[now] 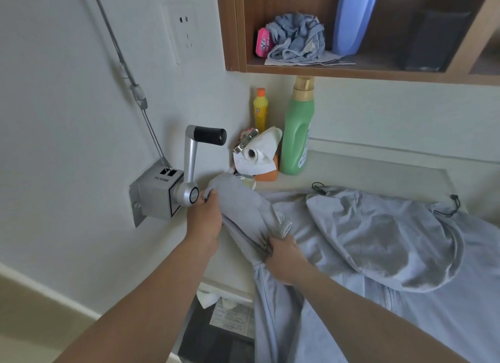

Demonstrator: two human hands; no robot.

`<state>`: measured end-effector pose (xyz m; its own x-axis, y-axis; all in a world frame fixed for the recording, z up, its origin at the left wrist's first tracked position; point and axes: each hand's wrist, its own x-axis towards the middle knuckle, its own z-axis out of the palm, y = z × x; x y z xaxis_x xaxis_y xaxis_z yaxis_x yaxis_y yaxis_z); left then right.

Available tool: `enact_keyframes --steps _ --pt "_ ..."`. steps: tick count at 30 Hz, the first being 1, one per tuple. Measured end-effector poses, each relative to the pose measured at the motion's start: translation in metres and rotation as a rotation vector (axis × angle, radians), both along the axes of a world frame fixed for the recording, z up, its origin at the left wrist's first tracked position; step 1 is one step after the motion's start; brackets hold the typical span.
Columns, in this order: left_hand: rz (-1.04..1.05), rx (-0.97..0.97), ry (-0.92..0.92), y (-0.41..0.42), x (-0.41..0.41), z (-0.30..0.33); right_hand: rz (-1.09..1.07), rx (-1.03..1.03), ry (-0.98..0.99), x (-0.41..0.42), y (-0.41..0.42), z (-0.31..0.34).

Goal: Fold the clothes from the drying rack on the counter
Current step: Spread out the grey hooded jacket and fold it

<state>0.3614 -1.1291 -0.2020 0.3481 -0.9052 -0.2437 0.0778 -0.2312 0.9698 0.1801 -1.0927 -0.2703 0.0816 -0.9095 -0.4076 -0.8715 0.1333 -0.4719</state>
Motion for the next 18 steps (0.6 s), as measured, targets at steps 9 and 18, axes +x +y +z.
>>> enact_keyframes --steps 9,18 --pt "-0.344 -0.329 -0.123 0.044 -0.092 0.051 -0.138 0.147 -0.343 -0.020 -0.001 0.020" --pt "-1.108 -0.202 -0.372 0.078 -0.141 0.040 -0.834 0.048 -1.281 -0.146 0.037 0.036"
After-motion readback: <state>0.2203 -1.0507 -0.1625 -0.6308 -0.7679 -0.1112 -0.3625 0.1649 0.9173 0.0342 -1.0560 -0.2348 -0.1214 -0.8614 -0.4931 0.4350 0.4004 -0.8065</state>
